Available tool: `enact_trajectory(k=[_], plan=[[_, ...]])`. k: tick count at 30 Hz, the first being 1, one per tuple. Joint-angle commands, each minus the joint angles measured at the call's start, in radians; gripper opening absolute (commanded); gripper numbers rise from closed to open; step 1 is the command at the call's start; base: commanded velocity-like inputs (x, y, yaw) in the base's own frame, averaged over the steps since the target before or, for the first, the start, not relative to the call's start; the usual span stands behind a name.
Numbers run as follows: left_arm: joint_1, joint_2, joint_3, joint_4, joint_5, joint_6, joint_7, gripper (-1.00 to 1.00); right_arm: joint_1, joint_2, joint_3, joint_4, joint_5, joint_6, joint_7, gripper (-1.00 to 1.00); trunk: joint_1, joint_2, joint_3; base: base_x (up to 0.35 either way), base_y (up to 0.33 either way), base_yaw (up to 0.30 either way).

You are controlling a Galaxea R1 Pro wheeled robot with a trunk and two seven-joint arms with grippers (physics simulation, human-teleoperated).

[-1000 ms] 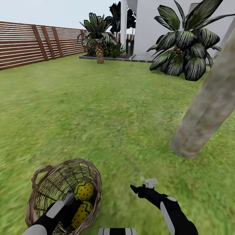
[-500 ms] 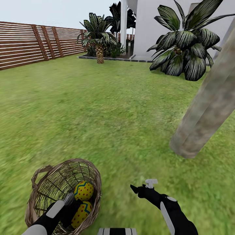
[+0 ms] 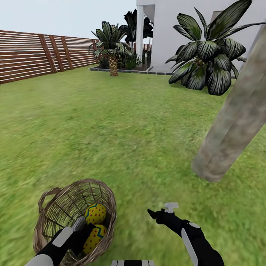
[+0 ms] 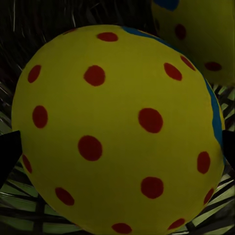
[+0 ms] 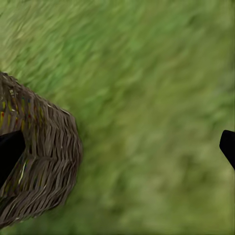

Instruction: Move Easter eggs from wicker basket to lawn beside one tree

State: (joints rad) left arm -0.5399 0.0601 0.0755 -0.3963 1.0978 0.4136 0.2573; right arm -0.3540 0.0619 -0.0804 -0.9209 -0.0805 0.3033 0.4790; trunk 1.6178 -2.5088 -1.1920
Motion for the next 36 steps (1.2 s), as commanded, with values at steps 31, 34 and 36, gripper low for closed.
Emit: enact_trajectory(k=[31, 34, 36], plan=[[0.000, 0.000, 0.009, 0.002, 0.014, 0.001, 0.029, -1.00, 0.000, 0.001, -0.004, -0.001, -0.008, 0.010, 0.004, 1.00, -0.002, 0.001, 0.019, 0.000, 0.000, 0.000], [0.000, 0.000, 0.009, 0.002, 0.013, 0.001, 0.029, -1.00, 0.000, 0.001, -0.004, -0.001, -0.008, 0.010, 0.004, 1.00, -0.002, 0.001, 0.019, 0.000, 0.000, 0.000], [0.000, 0.000, 0.009, 0.002, 0.013, 0.001, 0.029, -1.00, 0.000, 0.001, -0.004, -0.001, -0.008, 0.010, 0.004, 1.00, -0.003, 0.001, 0.022, 0.000, 0.000, 0.000]])
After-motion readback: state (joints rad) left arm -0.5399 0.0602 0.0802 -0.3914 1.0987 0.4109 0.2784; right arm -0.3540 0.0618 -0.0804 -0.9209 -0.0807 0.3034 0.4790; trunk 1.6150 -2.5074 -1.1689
